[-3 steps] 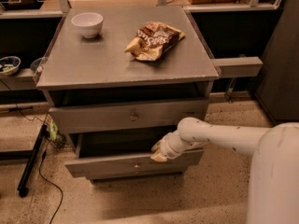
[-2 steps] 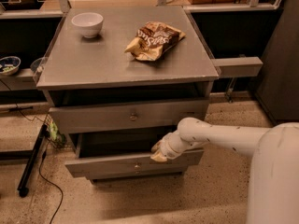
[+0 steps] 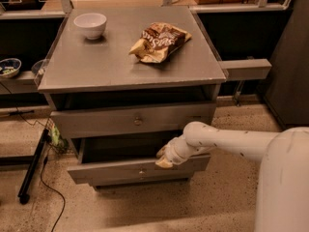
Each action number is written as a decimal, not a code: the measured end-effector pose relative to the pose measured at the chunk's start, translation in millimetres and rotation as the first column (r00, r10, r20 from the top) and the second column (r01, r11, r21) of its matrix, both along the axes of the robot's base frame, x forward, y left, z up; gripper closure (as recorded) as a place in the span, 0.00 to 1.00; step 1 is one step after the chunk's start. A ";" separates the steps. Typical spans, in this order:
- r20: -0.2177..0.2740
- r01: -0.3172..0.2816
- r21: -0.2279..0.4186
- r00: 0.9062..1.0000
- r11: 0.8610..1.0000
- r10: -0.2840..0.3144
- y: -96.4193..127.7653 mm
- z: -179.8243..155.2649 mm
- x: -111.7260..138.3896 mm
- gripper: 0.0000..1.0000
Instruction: Open middle drawer
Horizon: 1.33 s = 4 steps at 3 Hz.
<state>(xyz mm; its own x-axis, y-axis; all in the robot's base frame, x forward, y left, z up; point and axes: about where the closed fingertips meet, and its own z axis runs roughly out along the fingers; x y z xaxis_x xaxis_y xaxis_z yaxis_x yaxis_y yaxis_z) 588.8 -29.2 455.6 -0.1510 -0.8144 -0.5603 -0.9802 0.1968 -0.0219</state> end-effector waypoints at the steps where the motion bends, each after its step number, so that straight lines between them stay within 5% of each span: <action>1: 0.000 0.000 0.000 1.000 1.000 0.000 0.0 0.0 0.0 0.06; 4: -0.001 0.022 -0.034 1.000 0.999 -0.022 -1.7 -8.4 13.2 0.00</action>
Offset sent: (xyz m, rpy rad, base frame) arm 0.0000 0.0000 0.0000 0.0000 0.0000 0.0000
